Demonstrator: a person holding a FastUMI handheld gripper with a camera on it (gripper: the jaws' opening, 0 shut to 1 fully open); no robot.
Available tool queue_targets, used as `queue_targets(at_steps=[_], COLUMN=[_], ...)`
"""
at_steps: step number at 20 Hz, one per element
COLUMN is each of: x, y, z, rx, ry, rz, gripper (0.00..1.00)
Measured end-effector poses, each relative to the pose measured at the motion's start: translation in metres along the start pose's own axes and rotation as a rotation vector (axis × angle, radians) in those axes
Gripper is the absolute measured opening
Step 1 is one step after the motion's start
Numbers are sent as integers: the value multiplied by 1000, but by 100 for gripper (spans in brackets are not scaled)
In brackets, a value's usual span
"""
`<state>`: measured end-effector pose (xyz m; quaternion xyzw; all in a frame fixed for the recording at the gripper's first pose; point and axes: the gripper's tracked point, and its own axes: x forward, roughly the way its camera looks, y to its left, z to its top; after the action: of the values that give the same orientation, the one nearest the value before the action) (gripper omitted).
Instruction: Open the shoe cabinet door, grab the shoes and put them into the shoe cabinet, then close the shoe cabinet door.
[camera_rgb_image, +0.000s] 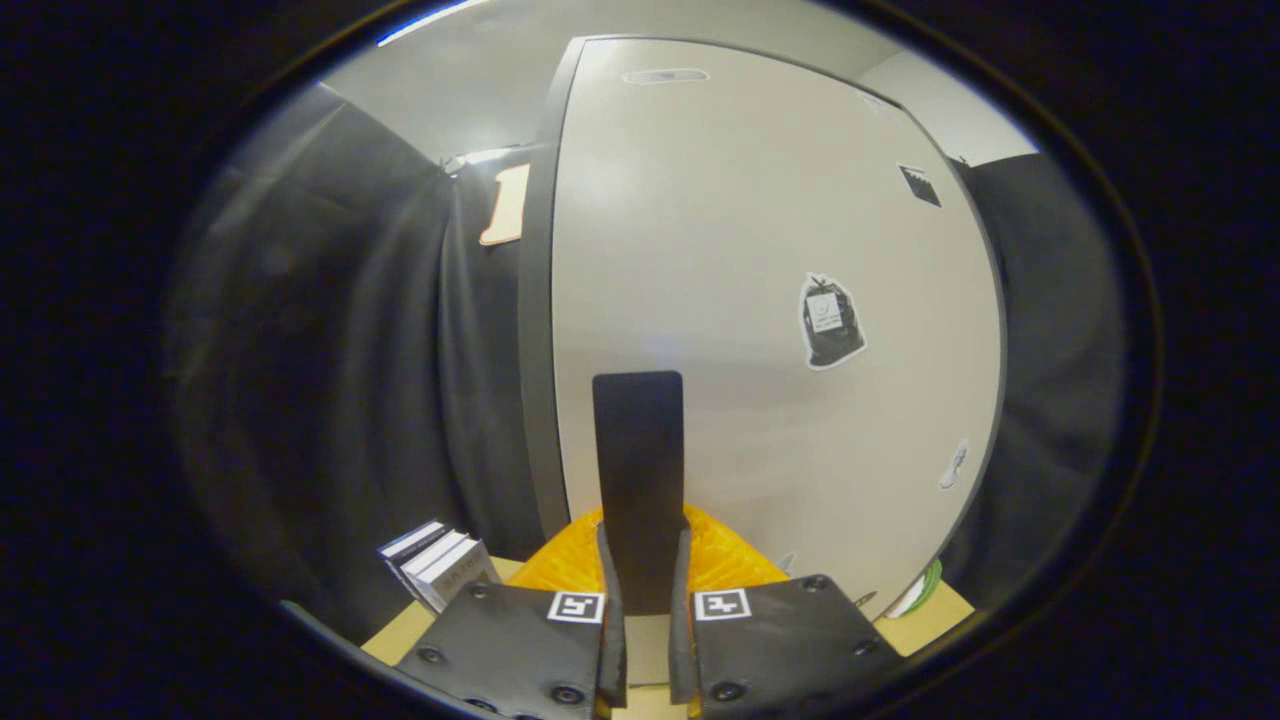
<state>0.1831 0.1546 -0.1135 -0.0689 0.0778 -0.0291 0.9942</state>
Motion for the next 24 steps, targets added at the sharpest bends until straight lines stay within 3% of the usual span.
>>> queue_targets(at_steps=[4, 24], x=[-21, -124], y=[-4, -57], z=[-2, -2], rx=[15, 21], ry=[10, -14], rz=[21, -30], gripper=[9, 9])
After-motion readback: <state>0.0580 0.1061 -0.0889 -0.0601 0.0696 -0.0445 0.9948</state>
